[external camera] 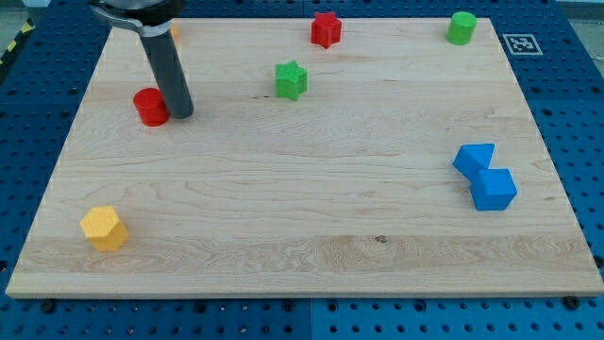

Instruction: Push the green star to the center right

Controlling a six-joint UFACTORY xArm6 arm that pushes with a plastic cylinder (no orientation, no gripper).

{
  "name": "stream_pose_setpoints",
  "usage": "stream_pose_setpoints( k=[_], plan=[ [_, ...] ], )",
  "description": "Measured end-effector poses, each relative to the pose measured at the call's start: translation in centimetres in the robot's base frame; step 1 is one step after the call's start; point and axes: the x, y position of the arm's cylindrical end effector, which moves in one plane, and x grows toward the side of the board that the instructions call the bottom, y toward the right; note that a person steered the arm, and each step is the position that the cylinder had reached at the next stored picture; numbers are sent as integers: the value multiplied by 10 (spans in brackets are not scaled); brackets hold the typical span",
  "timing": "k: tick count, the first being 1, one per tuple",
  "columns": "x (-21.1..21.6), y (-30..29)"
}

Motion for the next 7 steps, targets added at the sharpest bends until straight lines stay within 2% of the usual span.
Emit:
stream_pose_setpoints(
  k=[4, 5, 6, 7],
  plan=[
    [-79, 112],
    [-75, 134],
    [-52, 134],
    [-46, 134]
  ],
)
